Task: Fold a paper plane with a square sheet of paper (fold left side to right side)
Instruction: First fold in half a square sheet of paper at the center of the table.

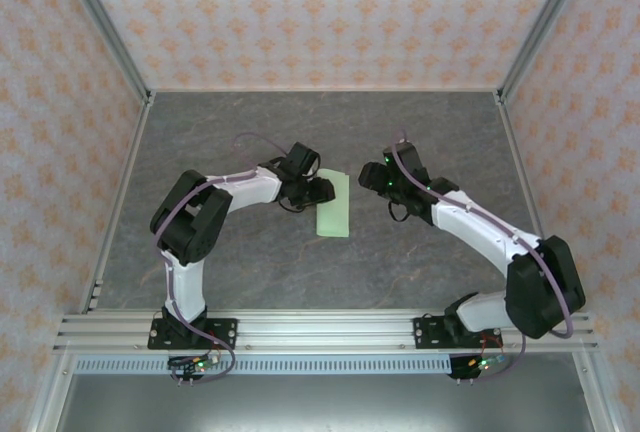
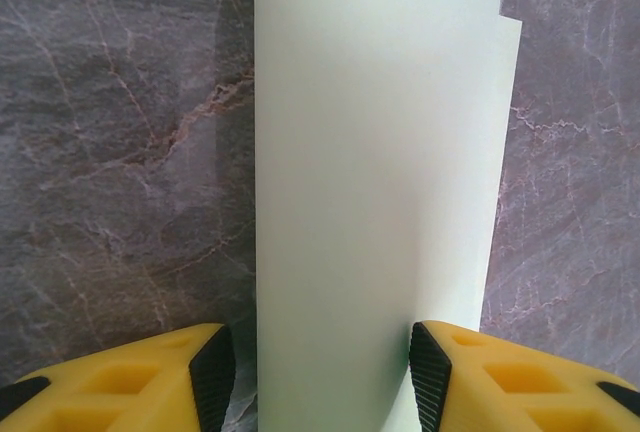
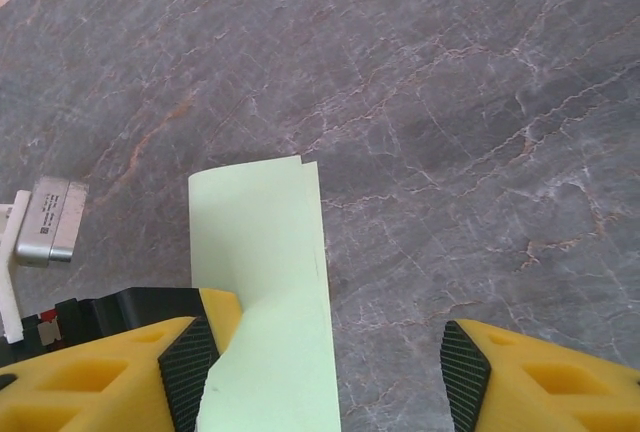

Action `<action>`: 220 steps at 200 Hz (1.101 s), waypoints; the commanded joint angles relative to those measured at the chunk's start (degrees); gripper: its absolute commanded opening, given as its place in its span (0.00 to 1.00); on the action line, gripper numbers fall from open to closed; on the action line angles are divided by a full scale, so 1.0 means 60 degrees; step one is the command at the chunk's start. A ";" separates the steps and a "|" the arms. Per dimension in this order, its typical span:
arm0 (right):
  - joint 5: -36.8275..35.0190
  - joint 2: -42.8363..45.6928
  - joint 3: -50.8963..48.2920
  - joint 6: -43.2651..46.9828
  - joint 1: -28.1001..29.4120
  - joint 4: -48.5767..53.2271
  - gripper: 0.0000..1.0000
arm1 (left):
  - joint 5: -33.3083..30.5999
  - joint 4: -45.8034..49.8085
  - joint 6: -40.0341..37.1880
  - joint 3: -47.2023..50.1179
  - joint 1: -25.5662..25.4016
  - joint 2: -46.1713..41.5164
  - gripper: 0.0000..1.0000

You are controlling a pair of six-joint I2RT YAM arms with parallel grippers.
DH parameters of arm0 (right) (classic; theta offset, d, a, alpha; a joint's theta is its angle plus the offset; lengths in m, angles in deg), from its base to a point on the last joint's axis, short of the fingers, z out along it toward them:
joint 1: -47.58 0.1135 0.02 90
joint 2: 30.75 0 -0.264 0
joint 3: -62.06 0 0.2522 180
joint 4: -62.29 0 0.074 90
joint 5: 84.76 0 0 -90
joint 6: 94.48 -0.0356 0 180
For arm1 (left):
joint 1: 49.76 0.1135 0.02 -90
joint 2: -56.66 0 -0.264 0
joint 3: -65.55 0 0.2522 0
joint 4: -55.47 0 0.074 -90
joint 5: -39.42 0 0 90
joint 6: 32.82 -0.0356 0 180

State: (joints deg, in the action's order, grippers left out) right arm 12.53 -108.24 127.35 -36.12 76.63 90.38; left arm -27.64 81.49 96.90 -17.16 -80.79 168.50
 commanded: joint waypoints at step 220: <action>0.0390 0.0331 -0.0589 -0.0280 -0.0031 0.0147 0.67 | -0.0581 0.0989 -0.0644 -0.0630 -0.0557 0.0902 0.57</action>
State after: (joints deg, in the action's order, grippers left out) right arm 14.50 -106.54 124.44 -37.06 76.63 91.52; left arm -31.53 86.51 94.26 -20.94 -82.52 170.14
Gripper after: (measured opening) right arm 0.674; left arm 0.567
